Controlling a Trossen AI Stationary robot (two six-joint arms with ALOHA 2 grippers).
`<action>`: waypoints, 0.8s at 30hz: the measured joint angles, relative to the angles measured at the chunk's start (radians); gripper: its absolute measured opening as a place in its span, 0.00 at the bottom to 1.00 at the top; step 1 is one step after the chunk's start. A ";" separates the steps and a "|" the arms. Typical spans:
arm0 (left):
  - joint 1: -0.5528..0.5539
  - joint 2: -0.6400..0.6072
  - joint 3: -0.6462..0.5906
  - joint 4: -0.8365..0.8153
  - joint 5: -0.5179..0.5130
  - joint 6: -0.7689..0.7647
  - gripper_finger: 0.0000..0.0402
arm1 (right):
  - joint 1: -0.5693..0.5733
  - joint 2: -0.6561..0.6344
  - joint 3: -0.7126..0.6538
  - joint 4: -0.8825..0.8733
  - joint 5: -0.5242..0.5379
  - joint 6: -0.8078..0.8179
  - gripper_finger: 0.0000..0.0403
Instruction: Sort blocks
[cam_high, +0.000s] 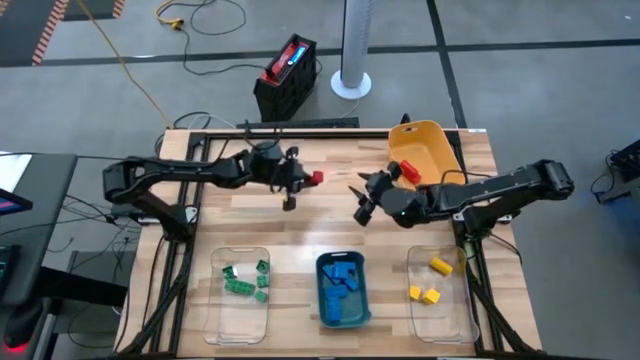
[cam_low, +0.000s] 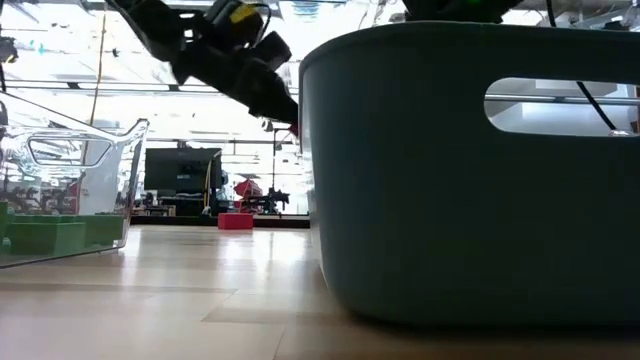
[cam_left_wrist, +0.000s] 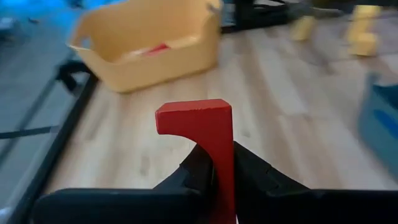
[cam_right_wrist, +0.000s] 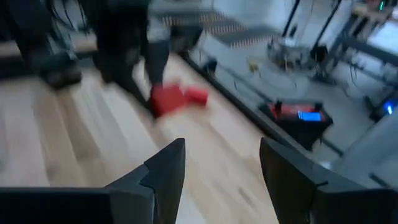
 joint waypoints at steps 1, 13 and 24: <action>-0.004 -0.008 -0.018 0.007 0.017 -0.008 0.09 | -0.003 0.000 0.000 0.045 0.000 -0.027 0.54; -0.008 -0.022 -0.118 0.062 0.057 -0.021 0.09 | -0.002 0.213 0.000 0.372 -0.038 -0.141 0.54; -0.008 -0.022 -0.124 0.096 0.057 -0.036 0.09 | 0.019 0.161 0.000 0.310 -0.053 -0.148 0.54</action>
